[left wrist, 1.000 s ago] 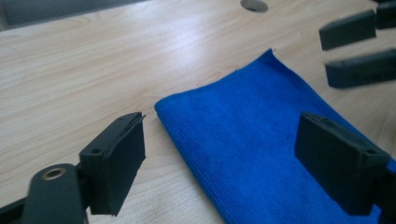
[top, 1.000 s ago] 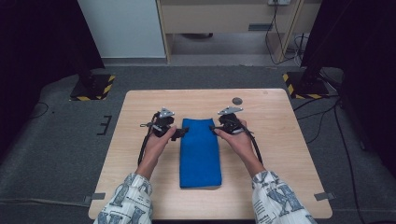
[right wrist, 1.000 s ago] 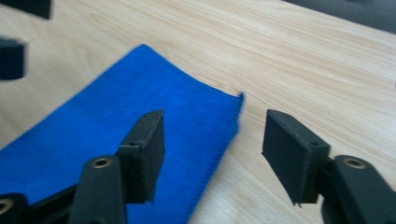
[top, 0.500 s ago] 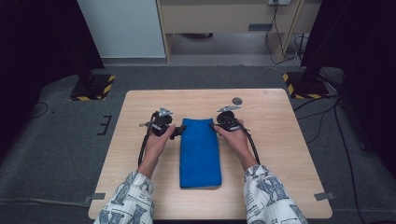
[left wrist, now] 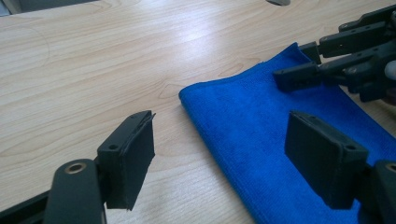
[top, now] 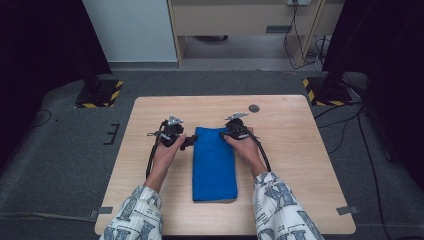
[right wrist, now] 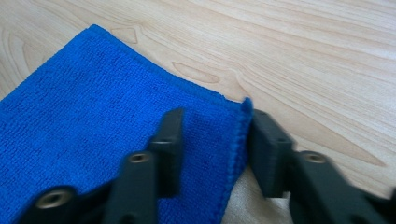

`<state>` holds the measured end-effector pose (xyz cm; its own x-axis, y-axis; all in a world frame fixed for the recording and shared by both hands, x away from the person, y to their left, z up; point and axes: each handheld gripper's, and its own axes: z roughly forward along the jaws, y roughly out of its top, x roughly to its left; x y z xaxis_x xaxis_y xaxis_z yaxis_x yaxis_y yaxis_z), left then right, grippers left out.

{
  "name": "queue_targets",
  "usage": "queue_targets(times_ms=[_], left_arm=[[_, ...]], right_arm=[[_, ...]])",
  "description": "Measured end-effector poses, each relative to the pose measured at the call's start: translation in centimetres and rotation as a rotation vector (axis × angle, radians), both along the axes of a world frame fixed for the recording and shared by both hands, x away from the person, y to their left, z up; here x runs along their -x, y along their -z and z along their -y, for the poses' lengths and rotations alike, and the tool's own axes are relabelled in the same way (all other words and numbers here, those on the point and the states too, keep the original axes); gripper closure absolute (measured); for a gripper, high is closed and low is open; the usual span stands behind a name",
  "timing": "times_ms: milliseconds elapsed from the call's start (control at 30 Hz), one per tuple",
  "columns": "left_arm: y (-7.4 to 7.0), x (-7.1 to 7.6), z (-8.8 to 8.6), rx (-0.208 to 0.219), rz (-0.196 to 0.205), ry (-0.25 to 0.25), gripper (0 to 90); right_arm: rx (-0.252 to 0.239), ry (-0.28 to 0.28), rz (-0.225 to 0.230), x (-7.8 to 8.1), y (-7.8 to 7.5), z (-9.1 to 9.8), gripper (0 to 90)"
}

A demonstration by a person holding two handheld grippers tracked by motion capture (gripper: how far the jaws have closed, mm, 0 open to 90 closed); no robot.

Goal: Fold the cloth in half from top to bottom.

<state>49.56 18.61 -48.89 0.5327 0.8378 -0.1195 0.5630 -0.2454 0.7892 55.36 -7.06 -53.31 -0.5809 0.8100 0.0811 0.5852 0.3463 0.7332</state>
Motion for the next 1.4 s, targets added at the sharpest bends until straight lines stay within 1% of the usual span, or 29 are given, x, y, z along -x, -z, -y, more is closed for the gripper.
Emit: queue_targets(times_ms=[33, 67, 133, 200, 233, 300, 433, 467, 533, 633, 733, 833, 900, 967, 1033, 1067, 1133, 1167, 1267, 1300, 1333, 1400], left_arm=[[0.0, 0.0, -0.1, 0.003, 0.0, -0.002, 23.7], [0.1, -0.1, -0.2, 0.003, 0.0, -0.004, 23.7], [0.3, -0.3, -0.2, 0.009, 0.0, -0.009, 24.3], [0.6, -0.7, 0.1, 0.005, 0.005, 0.007, 23.8], [0.9, -0.9, 0.2, 0.003, 0.007, 0.012, 23.3], [1.4, -1.2, 0.4, 0.018, 0.0, 0.005, 22.9], [2.3, -2.1, 0.7, 0.009, -0.03, -0.015, 24.0], [2.5, -2.4, 0.8, 0.011, -0.042, -0.025, 24.2], [2.6, -2.6, 0.9, 0.017, -0.046, -0.049, 24.9], [2.9, -3.0, 1.0, 0.019, -0.055, -0.063, 26.7], [3.5, -3.4, 1.0, -0.001, -0.071, -0.068, 28.5], [3.8, -3.7, 1.0, -0.003, -0.079, -0.078, 32.7], [4.1, -3.8, 1.0, 0.006, -0.077, -0.079, 35.6], [4.4, -3.9, 1.1, -0.021, -0.074, -0.08, 37.1], [4.5, -4.0, 1.1, -0.018, -0.061, -0.087, 38.1], [4.6, -4.0, 1.2, -0.02, -0.052, -0.087, 40.4], [4.7, -4.1, 1.3, -0.019, -0.046, -0.085, 41.5], [4.7, -4.1, 1.4, -0.026, -0.038, -0.084, 42.3], [4.7, -4.1, 1.8, -0.042, -0.03, -0.075, 49.9], [4.7, -4.0, 1.9, -0.028, -0.033, -0.069, 52.2], [4.7, -4.0, 2.0, -0.029, -0.033, -0.064, 55.2], [4.7, -3.9, 2.4, -0.045, -0.024, -0.041, 60.4]], right_arm=[[0.002, -0.005, 0.002, 0.0, 0.0, 0.0, 67.4], [0.002, -0.015, 0.0, 0.1, 0.0, 0.0, 71.7], [0.0, -0.025, -0.004, 0.1, 0.0, 0.1, 77.2], [-0.006, -0.035, -0.009, 0.2, 0.0, 0.1, 81.6], [-0.004, -0.039, -0.009, 0.2, 0.0, 0.1, 82.4], [0.007, -0.043, -0.003, 0.3, 0.0, -0.1, 83.3], [0.008, -0.044, -0.001, 0.3, 0.0, 0.0, 83.2], [0.008, -0.044, 0.0, 0.3, 0.0, 0.0, 83.3], [0.007, -0.046, 0.001, 0.3, 0.0, 0.0, 83.2], [0.004, -0.048, 0.004, 0.3, 0.0, 0.0, 83.3], [-0.001, -0.049, 0.007, 0.3, 0.1, 0.1, 83.3], [0.0, -0.046, 0.008, 0.3, 0.1, 0.0, 83.3], [0.006, -0.049, 0.014, 0.4, 0.1, 0.0, 83.3], [0.009, -0.049, 0.017, 0.4, 0.1, 0.0, 83.3], [0.007, -0.049, 0.016, 0.4, 0.1, 0.0, 83.3], [0.006, -0.048, 0.016, 0.4, 0.1, 0.0, 83.4], [0.005, -0.05, 0.017, 0.4, 0.1, 0.0, 83.4], [0.004, -0.049, 0.016, 0.4, 0.1, 0.0, 83.4], [0.0, -0.052, 0.017, 0.4, 0.1, 0.1, 83.6], [-0.001, -0.052, 0.017, 0.4, 0.2, 0.1, 83.6], [0.0, -0.055, 0.021, 0.4, 0.2, 0.1, 83.8], [0.003, -0.056, 0.02, 0.4, 0.1, 0.1, 83.9]])
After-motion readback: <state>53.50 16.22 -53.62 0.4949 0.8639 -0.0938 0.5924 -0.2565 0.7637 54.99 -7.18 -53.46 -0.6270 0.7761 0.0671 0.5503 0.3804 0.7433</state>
